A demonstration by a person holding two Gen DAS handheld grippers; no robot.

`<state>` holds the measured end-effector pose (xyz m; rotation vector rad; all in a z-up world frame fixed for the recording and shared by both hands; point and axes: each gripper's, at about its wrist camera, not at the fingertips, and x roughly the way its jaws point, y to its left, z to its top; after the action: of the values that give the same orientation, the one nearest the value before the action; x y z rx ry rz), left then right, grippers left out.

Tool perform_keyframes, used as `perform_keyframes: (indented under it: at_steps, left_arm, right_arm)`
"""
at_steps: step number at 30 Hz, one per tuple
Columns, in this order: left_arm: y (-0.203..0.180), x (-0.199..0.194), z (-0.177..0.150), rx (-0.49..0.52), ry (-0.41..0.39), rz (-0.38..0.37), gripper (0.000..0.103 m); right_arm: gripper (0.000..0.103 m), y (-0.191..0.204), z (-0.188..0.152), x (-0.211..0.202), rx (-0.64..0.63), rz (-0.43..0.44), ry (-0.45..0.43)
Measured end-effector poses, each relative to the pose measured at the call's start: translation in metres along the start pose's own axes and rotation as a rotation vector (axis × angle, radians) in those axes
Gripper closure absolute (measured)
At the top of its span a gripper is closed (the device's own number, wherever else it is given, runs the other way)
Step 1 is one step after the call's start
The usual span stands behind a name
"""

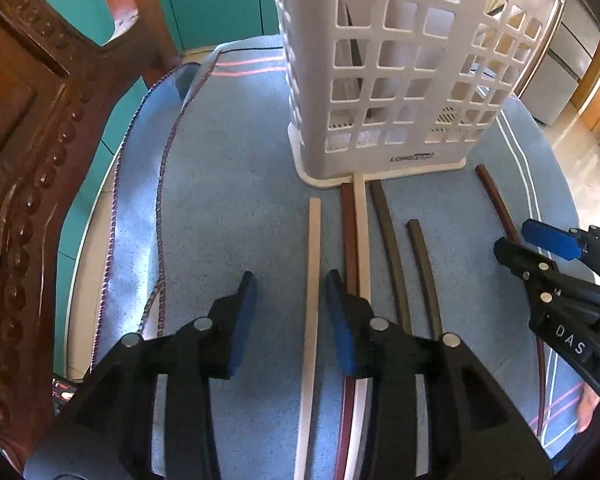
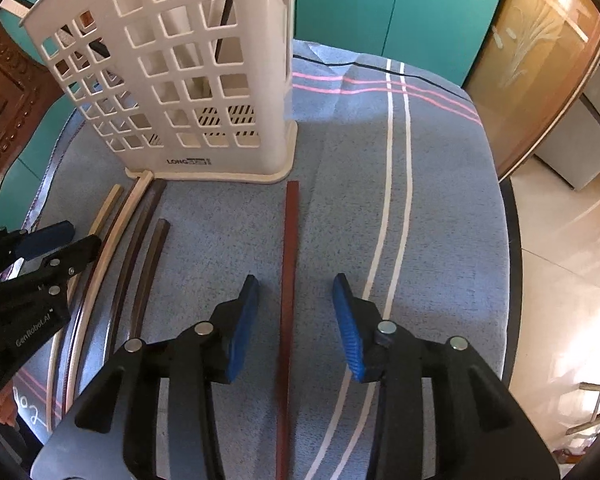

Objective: Organize utensils
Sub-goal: 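Close the left tool on the light wooden chopstick while the right tool closes on the reddish-brown one, then lift both held chopsticks and carry them above the white basket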

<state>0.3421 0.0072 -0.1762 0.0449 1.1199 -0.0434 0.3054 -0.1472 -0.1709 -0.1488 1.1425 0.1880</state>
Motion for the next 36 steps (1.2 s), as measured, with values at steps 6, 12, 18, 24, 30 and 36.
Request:
perform_keyframes:
  at_steps: [6,12,18,24,30,36]
  left_arm:
    - [0.001,0.002,0.001,-0.007,0.003,-0.017,0.091]
    - [0.008,-0.016,-0.001,-0.058,-0.049,-0.034,0.096]
    - [0.013,-0.075,-0.004,-0.069,-0.194,-0.068,0.096]
    - [0.014,-0.158,-0.011,-0.053,-0.387,-0.127,0.096]
    - [0.014,-0.250,0.004,-0.059,-0.623,-0.193,0.096]
    - [0.021,-0.297,0.030,-0.163,-0.850,-0.200,0.096]
  right_arm:
    - [0.097,0.008,0.001,-0.001,-0.048,0.045,-0.003]
    - [0.097,0.005,0.001,-0.014,-0.025,0.082,-0.055]
    - [0.097,-0.009,-0.001,-0.075,0.016,0.177,-0.201]
    - [0.097,-0.025,-0.008,-0.151,0.048,0.274,-0.363]
    - [0.097,-0.035,0.000,-0.224,0.098,0.320,-0.546]
    - [0.097,-0.032,0.021,-0.284,0.174,0.338,-0.798]
